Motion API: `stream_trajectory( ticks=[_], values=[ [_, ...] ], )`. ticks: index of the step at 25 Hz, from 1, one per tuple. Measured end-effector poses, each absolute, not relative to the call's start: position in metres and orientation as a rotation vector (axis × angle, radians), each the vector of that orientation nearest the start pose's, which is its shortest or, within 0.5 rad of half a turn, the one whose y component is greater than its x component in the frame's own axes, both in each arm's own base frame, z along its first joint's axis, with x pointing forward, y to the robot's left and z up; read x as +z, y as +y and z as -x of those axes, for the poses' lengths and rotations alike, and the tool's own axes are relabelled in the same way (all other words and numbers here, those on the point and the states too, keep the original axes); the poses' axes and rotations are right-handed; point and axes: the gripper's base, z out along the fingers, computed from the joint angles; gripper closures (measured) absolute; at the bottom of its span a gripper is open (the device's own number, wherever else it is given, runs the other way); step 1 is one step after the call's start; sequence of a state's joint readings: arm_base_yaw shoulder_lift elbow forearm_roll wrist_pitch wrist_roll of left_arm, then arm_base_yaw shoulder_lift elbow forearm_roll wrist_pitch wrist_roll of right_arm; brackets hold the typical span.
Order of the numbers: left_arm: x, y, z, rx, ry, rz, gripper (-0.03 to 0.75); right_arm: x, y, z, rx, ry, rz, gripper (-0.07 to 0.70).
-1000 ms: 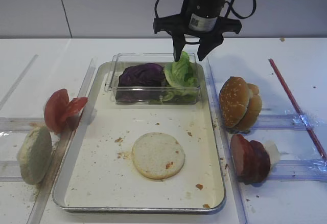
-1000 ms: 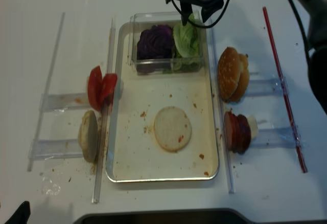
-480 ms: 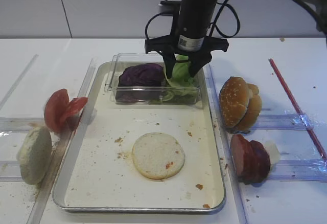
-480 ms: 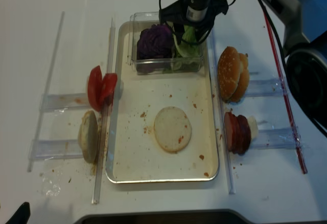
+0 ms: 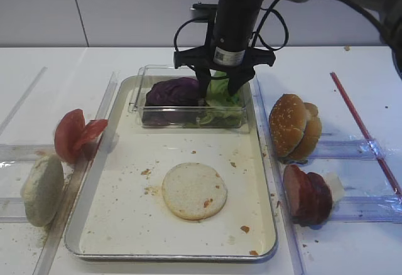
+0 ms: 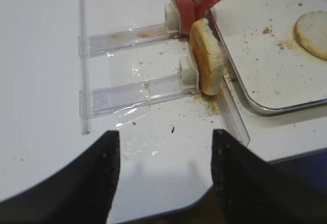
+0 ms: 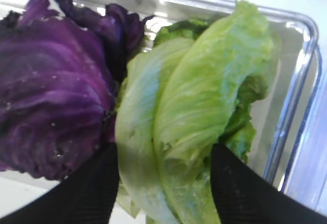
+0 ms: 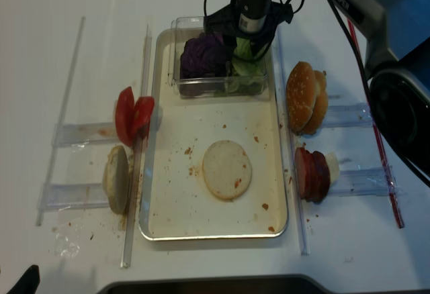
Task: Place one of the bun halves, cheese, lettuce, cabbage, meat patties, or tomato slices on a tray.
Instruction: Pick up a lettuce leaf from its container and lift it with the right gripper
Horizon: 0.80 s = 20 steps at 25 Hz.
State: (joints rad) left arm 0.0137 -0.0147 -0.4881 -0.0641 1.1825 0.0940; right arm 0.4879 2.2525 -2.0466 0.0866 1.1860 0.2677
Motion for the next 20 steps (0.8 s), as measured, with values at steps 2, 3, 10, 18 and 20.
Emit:
stream_trajectory(
  ticks=[2,3,10,18,20],
  values=[
    [0.2645,-0.0056,0.0114,-0.016,2.159,-0.095,0.351,0.2173,0.2334,-0.4246,0.251,2.91,0.29,0.22],
    [0.2645,-0.0056,0.0114,-0.016,2.159,-0.095,0.351,0.2155,0.2336,-0.4249,0.249,2.914,0.289,0.22],
    [0.2645,-0.0056,0.0114,-0.016,2.159,-0.095,0.351,0.2103,0.2344,-0.4258,0.251,2.925,0.276,0.288],
    [0.2645,-0.0056,0.0114,-0.016,2.159,-0.095,0.351,0.2107,0.2343,-0.4251,0.251,2.934,0.274,0.546],
    [0.2645,-0.0056,0.0114,-0.016,2.159,-0.095,0.351,0.2105,0.2339,-0.4243,0.246,2.942,0.275,0.567]
  ],
)
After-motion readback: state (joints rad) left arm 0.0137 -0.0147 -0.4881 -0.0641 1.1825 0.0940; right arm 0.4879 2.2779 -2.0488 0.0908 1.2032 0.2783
